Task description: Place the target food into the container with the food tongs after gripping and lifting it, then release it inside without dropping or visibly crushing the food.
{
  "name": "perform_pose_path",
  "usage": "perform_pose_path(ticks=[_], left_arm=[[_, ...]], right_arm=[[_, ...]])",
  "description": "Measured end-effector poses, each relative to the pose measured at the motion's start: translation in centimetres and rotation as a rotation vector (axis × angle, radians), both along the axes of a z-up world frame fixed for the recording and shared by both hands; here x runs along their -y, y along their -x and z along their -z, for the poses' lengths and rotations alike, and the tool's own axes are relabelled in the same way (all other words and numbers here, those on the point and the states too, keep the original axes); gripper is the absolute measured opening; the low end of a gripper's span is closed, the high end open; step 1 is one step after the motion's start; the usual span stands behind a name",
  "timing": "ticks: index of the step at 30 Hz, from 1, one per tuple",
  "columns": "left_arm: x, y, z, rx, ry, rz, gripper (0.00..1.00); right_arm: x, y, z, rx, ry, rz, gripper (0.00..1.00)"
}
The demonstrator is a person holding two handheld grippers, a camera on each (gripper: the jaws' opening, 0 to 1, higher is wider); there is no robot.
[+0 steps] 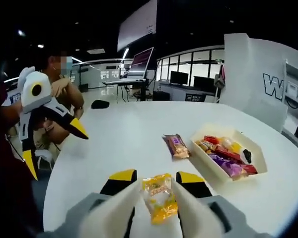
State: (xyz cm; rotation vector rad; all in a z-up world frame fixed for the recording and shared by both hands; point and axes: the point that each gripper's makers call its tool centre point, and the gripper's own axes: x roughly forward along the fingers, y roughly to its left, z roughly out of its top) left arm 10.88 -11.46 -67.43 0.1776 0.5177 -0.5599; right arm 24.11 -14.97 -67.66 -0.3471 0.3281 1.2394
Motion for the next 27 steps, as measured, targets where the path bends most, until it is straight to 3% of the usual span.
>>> perform_pose_path(ticks=[4,10,15,18,27], left_arm=[[0.2,0.0,-0.1,0.002,0.001,0.004,0.77],[0.2,-0.1,-0.4,0.009,-0.001,-0.001,0.77],[0.3,-0.1,-0.2,0.004,-0.008,0.002,0.77],[0.5,0.0,-0.2,0.004,-0.006,0.006,0.77],[0.2,0.0,-0.1,0.003,-0.012,-0.001,0.77]], right_arm=[[0.1,-0.3,-0.1,0.003,-0.006,0.001,0.27],[0.3,-1.0,-1.0,0.079,-0.004,0.007,0.26],[0.5,-1.6,-0.3,0.070,0.008,0.018,0.25],[0.9,-1.8,0.9,0.037,0.040,0.033,0.25],[0.9,-2.2,0.6,0.054,0.046,0.064,0.25]])
